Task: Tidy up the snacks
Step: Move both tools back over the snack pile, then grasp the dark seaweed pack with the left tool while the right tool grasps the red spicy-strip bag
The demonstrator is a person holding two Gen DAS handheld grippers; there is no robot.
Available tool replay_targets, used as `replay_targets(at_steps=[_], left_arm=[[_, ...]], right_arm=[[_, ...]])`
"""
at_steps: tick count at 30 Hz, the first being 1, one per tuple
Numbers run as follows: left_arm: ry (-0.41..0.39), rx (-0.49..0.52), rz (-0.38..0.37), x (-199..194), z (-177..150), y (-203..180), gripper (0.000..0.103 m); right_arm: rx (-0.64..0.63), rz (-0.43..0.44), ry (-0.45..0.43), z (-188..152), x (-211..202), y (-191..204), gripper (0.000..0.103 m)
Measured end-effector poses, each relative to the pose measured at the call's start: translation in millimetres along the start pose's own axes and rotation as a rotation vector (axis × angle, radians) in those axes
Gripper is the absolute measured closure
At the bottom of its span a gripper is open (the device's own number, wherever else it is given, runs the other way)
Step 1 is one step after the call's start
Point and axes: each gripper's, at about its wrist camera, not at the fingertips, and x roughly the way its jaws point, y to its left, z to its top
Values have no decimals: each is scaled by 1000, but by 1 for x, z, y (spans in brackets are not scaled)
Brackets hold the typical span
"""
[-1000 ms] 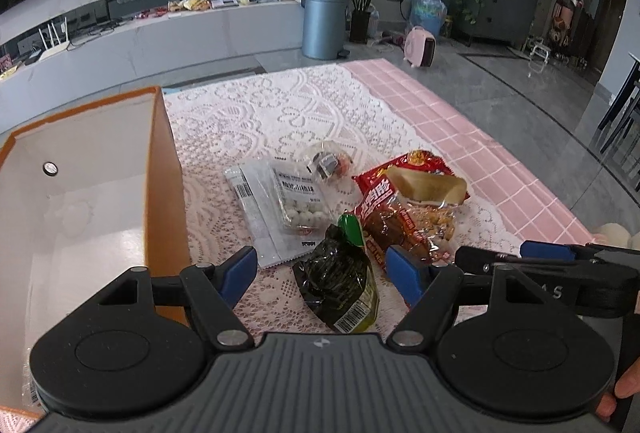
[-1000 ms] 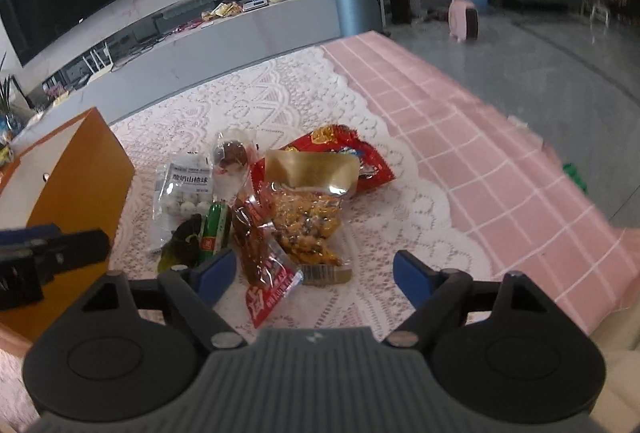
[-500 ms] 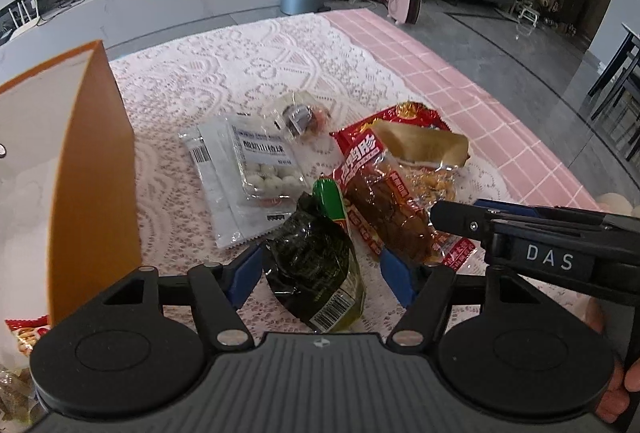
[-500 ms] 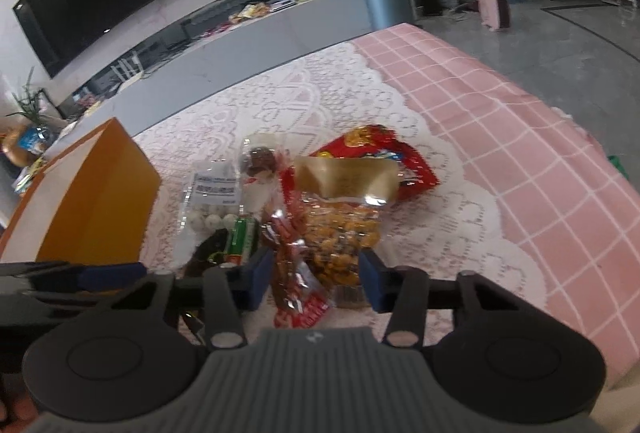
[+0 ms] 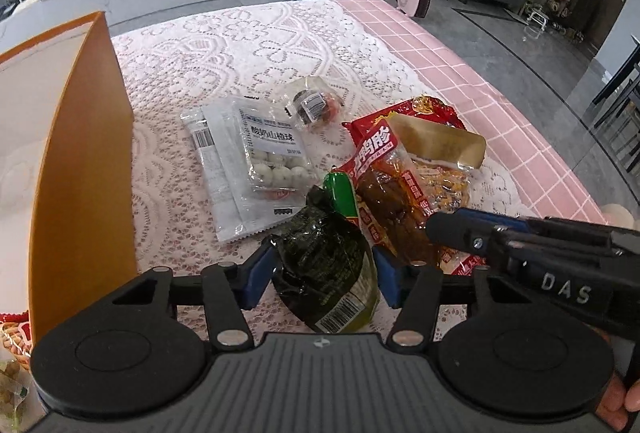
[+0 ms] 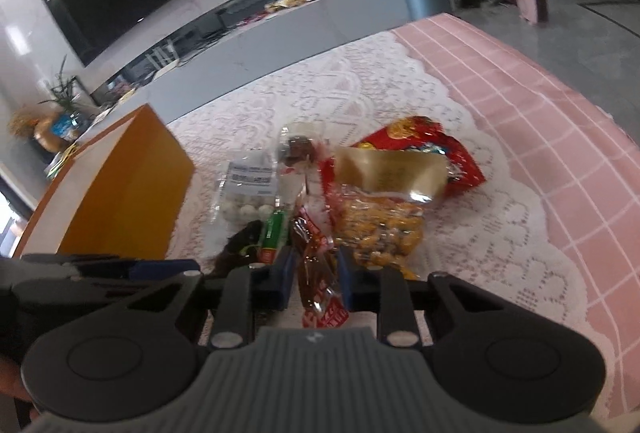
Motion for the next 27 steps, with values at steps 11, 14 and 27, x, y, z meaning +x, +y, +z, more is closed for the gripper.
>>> replay_targets(at_steps=[11, 14, 27], left_arm=[[38, -47, 23, 4, 5, 3, 43], [45, -32, 50, 4, 7, -3, 43], [113, 4, 158, 27, 19, -21, 39]], right_arm=[[2, 28, 153, 2, 33, -2, 88], [-1, 29, 136, 2, 28, -2, 88], [98, 25, 112, 0, 16, -16, 88]])
